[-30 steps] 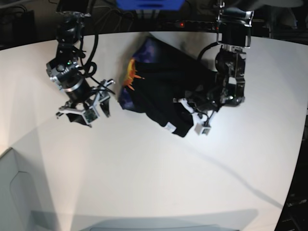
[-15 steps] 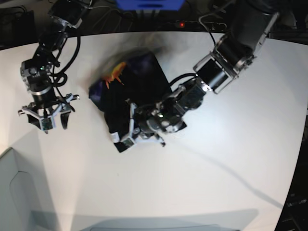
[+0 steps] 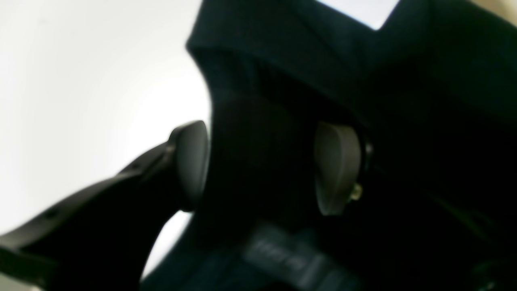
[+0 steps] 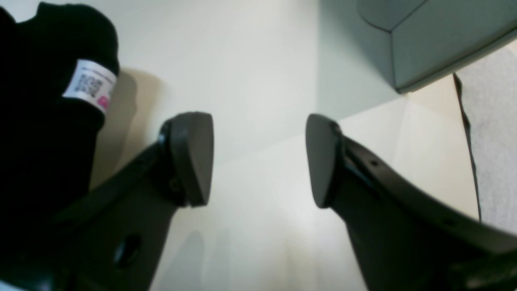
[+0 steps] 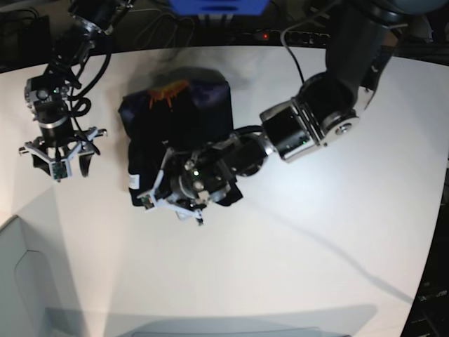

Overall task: Fold the T-shirt properly
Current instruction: 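Fold the bundle's side over with the left gripper toward the right gripper, then grasp the printed end with both grippers and square the folded shirt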

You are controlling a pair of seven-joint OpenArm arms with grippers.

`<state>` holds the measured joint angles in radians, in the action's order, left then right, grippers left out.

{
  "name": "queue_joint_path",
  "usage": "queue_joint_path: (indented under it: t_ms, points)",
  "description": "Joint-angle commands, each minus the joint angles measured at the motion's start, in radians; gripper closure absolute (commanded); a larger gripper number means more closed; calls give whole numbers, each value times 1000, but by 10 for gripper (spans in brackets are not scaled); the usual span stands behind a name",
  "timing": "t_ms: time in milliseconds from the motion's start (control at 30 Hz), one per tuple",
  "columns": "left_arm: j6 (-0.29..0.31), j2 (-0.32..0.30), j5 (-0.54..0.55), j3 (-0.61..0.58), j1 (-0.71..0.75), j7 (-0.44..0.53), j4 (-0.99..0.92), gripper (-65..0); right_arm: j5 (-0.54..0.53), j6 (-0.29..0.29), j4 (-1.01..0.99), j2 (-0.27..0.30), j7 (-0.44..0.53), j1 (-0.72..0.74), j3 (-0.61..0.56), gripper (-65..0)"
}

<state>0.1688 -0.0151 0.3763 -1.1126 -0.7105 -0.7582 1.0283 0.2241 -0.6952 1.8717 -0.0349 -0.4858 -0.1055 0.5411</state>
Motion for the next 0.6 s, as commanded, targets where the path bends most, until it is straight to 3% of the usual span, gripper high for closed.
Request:
queue_joint_path:
  t_ms: [0, 167, 267, 467, 567]
  points:
    - [-7, 7, -9, 22, -56, 15, 13, -403, -15, -3, 18, -10, 22, 3, 0, -362]
    - [-5, 5, -9, 260, -64, 4, 40, -404, -15, -3, 18, -49, 22, -1, -3, -360]
    - [-10, -41, -3, 421, -42, 4, 134, -404, -15, -3, 16, -70, 22, -15, -3, -342]
    - [-10, -164, -9, 713, 160, 4, 426, -404, -18, -3, -25, -73, 22, -46, -36, -168]
    - [-10, -250, -7, 872, 329, 4, 567, -404, -15, -3, -57, -105, 22, -49, -26, -81]
